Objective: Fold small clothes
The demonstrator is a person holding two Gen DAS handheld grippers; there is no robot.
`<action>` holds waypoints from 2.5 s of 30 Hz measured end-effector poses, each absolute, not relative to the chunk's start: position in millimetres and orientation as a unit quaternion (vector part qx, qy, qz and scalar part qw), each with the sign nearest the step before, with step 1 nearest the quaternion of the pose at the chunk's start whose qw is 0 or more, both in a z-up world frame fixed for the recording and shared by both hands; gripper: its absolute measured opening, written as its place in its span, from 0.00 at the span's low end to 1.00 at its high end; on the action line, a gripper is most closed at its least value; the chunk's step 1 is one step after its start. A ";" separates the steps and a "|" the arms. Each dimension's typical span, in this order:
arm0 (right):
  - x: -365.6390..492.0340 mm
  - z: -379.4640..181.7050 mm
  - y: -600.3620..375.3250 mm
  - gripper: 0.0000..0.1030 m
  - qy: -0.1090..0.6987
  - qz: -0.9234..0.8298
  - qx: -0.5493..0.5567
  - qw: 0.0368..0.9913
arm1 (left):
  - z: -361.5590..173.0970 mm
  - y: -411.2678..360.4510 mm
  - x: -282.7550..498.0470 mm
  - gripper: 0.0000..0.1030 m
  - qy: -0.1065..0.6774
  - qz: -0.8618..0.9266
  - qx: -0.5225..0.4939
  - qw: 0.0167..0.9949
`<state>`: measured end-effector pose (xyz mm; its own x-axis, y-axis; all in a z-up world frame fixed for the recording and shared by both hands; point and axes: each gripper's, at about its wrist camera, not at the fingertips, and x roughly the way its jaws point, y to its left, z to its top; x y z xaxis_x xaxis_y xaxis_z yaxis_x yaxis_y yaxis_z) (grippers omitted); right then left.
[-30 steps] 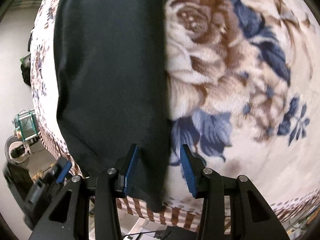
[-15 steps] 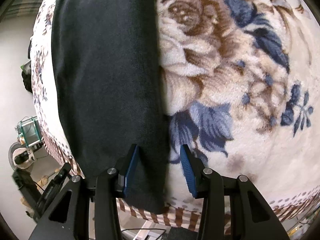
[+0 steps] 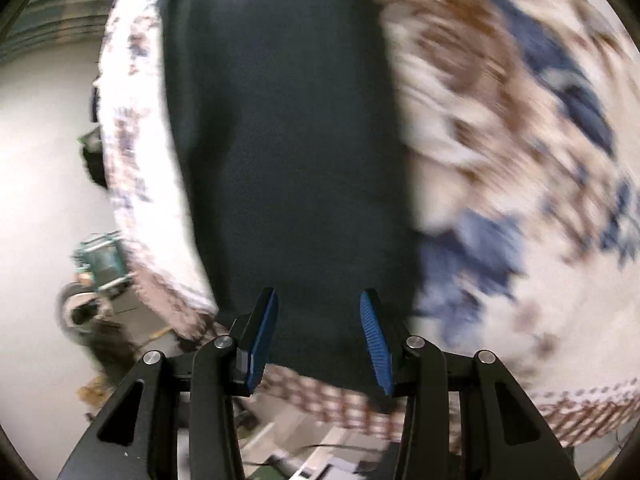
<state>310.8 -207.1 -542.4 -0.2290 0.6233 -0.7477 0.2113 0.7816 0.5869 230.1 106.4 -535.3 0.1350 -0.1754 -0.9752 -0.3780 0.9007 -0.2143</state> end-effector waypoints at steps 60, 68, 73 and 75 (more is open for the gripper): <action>485.1 -556.5 11.5 0.03 0.755 0.150 0.097 0.631 | -543.6 171.1 187.7 0.03 0.603 0.036 -0.245 0.758; 491.9 -549.4 25.7 0.39 0.767 0.250 0.116 0.579 | -544.1 210.5 169.4 0.19 0.612 0.042 -0.329 0.718; 471.2 -501.9 -27.3 0.90 0.720 0.284 0.169 0.610 | -510.0 220.2 153.6 0.24 0.595 0.064 -0.345 0.723; 446.7 -490.5 -60.5 0.90 0.710 0.276 0.169 0.625 | -499.2 217.2 155.6 0.26 0.597 0.062 -0.340 0.724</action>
